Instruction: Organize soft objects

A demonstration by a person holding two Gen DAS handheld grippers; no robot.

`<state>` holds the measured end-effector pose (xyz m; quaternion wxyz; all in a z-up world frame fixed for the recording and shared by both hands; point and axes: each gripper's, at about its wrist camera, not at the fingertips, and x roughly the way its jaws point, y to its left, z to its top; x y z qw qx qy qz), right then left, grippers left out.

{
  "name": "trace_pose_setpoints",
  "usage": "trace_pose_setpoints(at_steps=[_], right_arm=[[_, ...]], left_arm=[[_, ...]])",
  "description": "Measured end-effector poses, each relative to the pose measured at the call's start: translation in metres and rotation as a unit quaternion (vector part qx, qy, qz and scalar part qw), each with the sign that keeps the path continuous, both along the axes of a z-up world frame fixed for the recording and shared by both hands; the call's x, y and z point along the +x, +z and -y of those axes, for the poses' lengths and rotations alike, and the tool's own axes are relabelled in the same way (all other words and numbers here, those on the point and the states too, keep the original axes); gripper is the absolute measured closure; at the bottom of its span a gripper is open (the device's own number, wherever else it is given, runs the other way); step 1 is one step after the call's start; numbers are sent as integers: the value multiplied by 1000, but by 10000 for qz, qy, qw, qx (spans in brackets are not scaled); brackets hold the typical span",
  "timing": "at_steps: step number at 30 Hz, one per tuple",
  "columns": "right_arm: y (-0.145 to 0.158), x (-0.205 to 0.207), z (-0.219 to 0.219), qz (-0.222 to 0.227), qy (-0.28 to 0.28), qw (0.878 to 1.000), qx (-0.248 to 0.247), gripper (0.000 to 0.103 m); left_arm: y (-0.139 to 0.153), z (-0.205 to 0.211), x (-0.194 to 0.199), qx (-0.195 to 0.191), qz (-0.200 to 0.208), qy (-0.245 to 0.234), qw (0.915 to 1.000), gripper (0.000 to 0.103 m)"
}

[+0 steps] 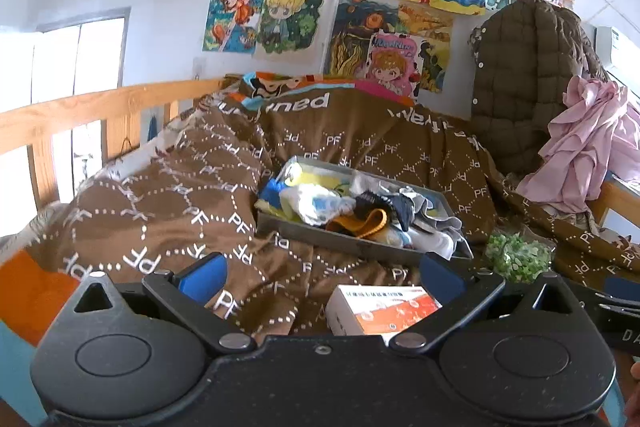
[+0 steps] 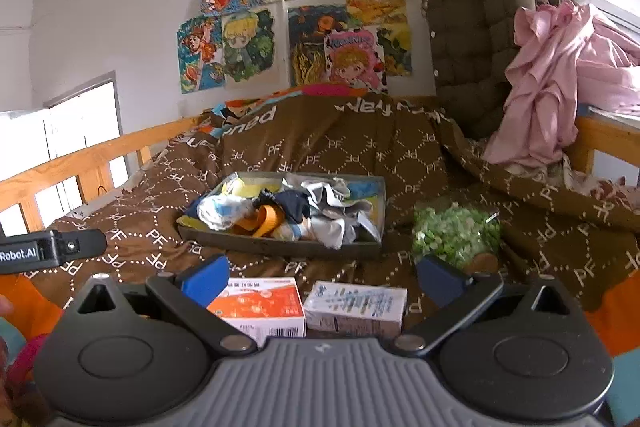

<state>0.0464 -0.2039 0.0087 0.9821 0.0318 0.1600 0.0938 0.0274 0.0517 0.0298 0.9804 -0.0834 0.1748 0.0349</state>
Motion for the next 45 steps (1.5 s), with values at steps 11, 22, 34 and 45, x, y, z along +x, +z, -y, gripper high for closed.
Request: trace_pose_setpoints(at_steps=[11,22,34,45], right_arm=[[-9,4,0,-119,1,9999,71,0],[-16,12,0,-317,27,9994,99,0],[-21,16,-4,-528,116,9985,-2,0],[-22,16,-5,-580,143,9982,3,0]], left_arm=[[-22,-4,2,-95,-160,-37,9998,1],[-31,-4,10,-54,-344,-152,9993,1],[-30,-3,12,107,-168,-184,9996,1],[-32,0,10,267,-140,-234,9993,1]])
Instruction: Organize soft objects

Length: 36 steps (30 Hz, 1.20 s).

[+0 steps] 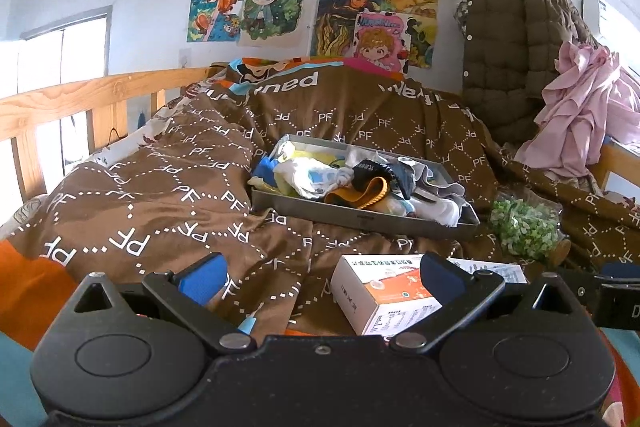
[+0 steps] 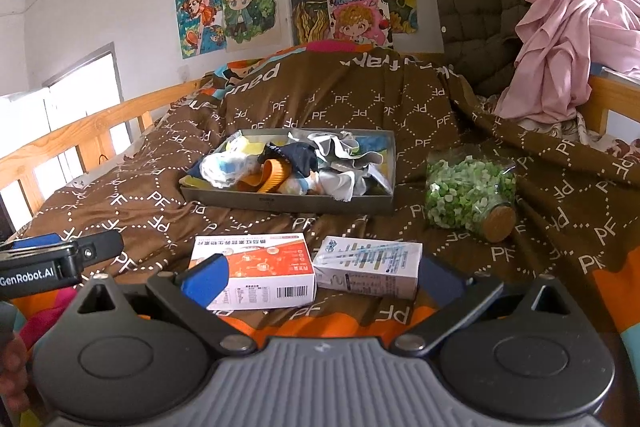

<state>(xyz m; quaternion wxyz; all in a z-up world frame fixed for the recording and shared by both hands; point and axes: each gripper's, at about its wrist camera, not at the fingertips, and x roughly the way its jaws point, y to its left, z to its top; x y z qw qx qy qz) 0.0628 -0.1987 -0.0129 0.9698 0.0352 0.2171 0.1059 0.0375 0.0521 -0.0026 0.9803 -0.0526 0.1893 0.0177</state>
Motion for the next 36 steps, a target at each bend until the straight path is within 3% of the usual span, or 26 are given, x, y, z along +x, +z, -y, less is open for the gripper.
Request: trace_pose_setpoints(at_steps=[36], right_arm=[[-3,2,0,-52,14,10000,-2,0]], left_arm=[[-2,-5,3,-76,-94,21,9999,1]])
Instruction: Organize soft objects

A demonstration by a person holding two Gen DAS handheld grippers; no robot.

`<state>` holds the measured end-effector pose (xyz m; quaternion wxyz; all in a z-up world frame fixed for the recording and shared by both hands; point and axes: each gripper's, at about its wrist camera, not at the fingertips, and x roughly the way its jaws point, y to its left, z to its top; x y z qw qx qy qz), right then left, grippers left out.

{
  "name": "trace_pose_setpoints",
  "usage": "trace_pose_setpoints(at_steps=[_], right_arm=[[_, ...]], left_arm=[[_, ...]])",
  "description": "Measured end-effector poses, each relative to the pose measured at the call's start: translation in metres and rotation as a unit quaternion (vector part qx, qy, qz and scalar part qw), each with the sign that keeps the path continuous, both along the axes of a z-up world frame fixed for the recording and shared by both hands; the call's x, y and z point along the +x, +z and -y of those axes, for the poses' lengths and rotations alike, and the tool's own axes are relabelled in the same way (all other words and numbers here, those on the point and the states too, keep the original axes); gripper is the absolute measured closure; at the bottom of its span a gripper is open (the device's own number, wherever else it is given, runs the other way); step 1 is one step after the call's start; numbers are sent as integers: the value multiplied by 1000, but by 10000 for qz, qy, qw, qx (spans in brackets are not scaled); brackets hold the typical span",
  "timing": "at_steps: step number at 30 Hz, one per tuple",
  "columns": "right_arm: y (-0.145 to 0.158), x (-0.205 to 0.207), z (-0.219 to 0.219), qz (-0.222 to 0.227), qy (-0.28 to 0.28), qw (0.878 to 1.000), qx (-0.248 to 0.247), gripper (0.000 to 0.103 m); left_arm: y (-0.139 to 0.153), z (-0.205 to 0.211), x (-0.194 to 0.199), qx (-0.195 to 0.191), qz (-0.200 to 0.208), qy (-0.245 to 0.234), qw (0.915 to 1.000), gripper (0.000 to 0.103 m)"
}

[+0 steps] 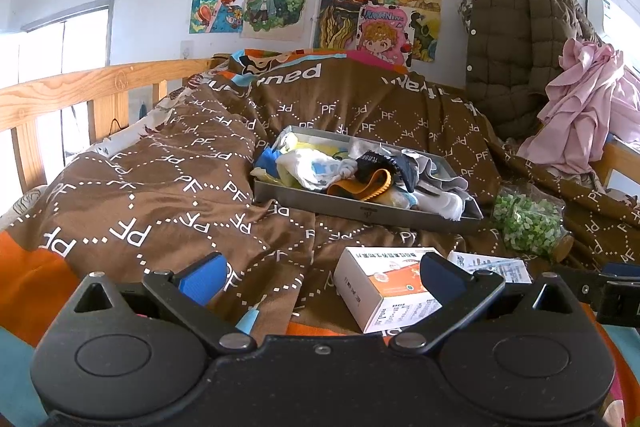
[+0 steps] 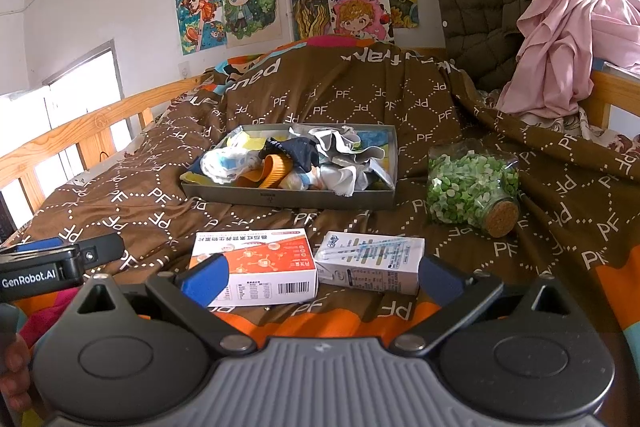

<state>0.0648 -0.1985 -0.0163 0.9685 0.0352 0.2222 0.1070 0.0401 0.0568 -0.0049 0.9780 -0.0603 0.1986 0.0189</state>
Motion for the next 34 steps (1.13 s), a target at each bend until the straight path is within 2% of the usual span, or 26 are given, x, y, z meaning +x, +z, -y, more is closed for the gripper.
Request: trace_pose_setpoints(at_steps=[34], right_arm=[[-5,0,-2,-58,18,10000,25,0]], left_arm=[[-5,1,-2,79,20,-44,10000,1]])
